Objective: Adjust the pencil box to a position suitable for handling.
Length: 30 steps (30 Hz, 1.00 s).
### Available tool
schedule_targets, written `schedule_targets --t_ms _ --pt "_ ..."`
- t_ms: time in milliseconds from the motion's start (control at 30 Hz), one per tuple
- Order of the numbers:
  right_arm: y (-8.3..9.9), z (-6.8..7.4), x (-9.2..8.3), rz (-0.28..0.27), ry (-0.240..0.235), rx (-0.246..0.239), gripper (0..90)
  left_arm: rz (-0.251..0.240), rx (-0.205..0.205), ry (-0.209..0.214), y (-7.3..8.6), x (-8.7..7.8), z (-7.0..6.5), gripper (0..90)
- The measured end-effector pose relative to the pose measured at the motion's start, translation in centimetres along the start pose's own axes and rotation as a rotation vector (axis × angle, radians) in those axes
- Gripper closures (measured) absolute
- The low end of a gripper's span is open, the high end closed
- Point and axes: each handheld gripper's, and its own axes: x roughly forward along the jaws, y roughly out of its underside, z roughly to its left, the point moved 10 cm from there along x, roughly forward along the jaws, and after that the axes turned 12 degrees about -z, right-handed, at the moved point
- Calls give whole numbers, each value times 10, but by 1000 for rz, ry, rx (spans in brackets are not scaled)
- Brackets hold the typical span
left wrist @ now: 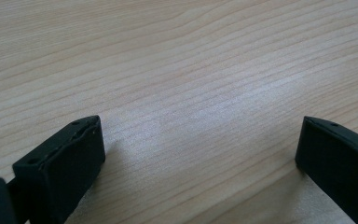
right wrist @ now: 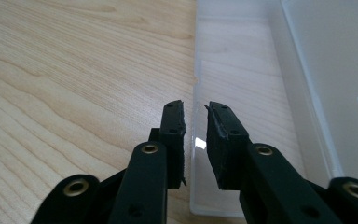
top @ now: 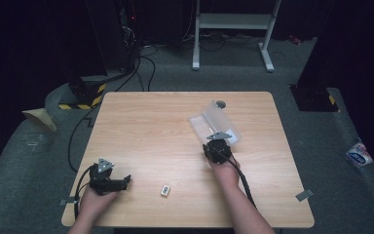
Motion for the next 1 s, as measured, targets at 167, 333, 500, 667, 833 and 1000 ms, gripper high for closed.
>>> schedule_targets --t_ms 167,333,500,667,833,1000 --pt "3 2 3 7 0 -11 827 0 -3 -2 0 0 0 18" --pt "5 2 1 3 13 -19 872 0 -4 -1 0 0 0 19" --pt "7 1 -1 -7 11 -23 877 -3 -8 -3 0 0 0 20" --pt "13 2 -10 -18 0 -31 877 -4 -9 -5 0 0 0 23" --pt "21 8 -23 -35 -23 -50 877 -4 -10 -8 0 0 0 27" --pt "30 12 -43 -58 -44 -63 871 -6 -15 -10 0 -1 0 32"
